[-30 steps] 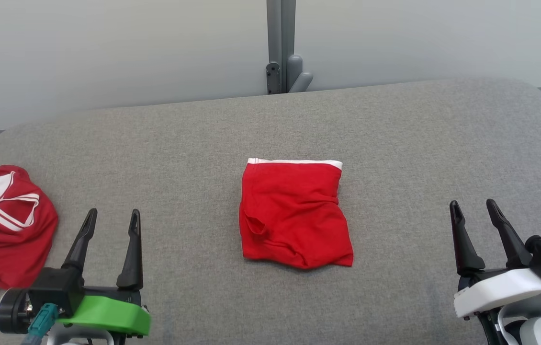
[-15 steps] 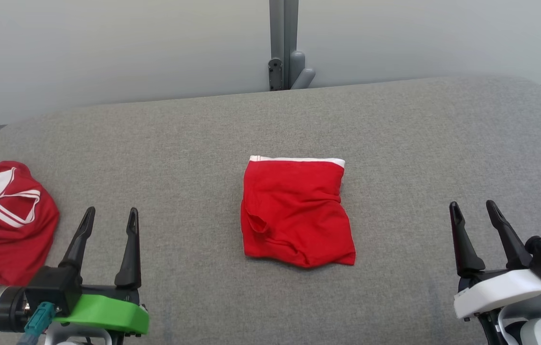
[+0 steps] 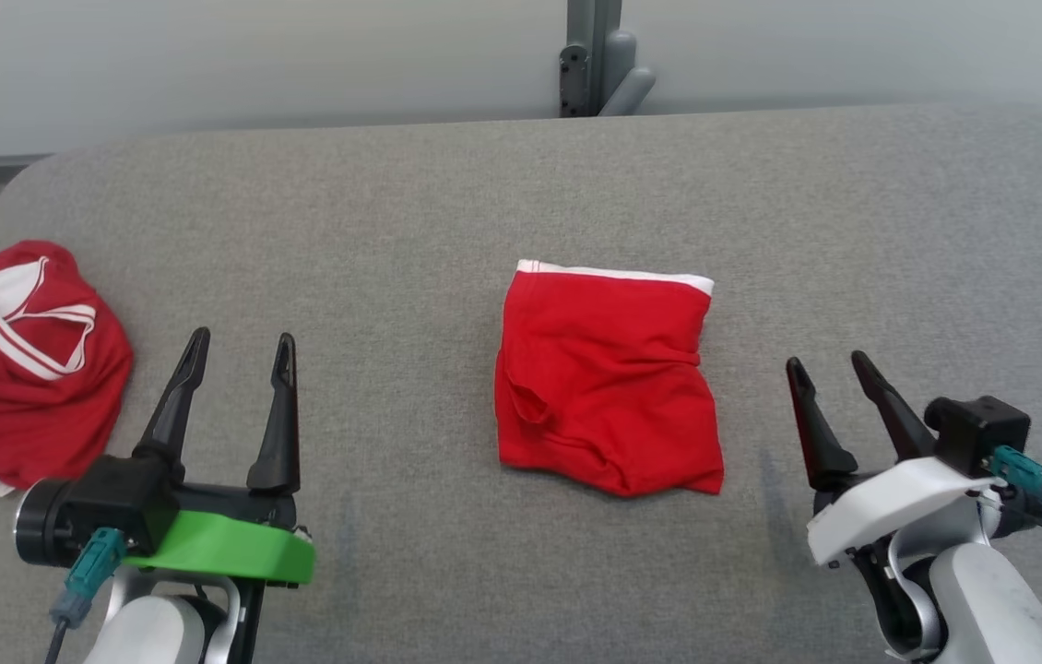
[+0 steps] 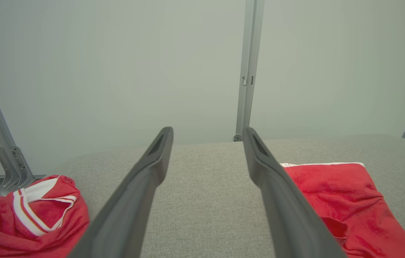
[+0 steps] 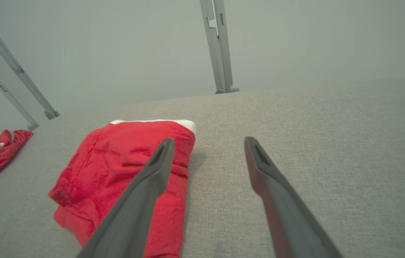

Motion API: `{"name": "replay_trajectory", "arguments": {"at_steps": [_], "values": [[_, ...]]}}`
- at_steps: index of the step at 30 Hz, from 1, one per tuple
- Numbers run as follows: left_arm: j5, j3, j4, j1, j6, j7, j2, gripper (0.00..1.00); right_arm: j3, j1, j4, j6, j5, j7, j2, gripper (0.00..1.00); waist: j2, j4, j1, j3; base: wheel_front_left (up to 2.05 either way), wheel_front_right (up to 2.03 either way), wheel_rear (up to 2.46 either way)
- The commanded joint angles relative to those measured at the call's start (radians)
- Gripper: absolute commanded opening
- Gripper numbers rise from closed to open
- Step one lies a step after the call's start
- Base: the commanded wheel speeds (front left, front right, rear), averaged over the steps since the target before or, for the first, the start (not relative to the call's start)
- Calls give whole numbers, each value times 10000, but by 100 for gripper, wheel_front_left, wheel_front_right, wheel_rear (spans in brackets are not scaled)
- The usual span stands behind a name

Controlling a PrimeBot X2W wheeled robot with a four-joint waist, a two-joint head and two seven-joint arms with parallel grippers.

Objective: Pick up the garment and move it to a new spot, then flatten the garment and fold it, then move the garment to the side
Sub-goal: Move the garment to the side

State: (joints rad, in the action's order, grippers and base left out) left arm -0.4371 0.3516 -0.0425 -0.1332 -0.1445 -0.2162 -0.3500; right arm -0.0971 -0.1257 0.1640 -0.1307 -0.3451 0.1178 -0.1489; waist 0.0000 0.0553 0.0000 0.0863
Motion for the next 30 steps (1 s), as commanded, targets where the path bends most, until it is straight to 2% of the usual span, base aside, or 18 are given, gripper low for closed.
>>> {"name": "replay_trajectory", "arguments": {"at_steps": [1, 10, 17, 20, 21, 22, 23, 24, 30], "values": [[50, 32, 79, -252, 54, -90, 92, 100, -253, -391, 389, 0, -121, 93, 3, 100, 0, 552, 0, 585, 0, 0, 0], [85, 210, 553, -899, 315, -308, 442, 100, -1424, -1698, 2629, 0, -867, 460, 112, 100, 0, 1242, 0, 1337, 0, 0, 0], [108, 237, 783, -1101, 440, -411, 613, 100, -1556, -2210, 3864, 0, -1556, 515, 191, 100, 0, 1295, 0, 1637, 0, 0, 0], [179, 259, 904, -1228, 509, -417, 667, 100, -1642, -2527, 4331, 2, -2211, 556, 237, 100, 0, 1209, 0, 1810, 0, 0, 0], [194, 270, 928, -1260, 538, -428, 685, 100, -1710, -2600, 4420, 2, -2342, 531, 213, 82, 0, 1184, 0, 1841, 0, 0, 0], [201, 275, 945, -1280, 546, -438, 701, 100, -1779, -2662, 4483, 2, -2498, 515, 200, 46, 0, 1158, 0, 1862, 0, 0, 0], [216, 275, 963, -1303, 541, -446, 711, 100, -1803, -2716, 4526, 2, -2639, 549, 181, 30, 0, 1130, 0, 1882, 0, 0, 0], [224, 279, 984, -1330, 555, -455, 719, 100, -1844, -2775, 4551, 6, -2752, 572, 128, 0, 0, 1102, 0, 1902, 0, 0, 0], [321, 205, 965, -1351, 549, -479, 671, 100, -2460, -2980, 4059, 8, -3012, 654, -381, 0, 0, 690, 0, 1994, 0, 0, 0]]}}
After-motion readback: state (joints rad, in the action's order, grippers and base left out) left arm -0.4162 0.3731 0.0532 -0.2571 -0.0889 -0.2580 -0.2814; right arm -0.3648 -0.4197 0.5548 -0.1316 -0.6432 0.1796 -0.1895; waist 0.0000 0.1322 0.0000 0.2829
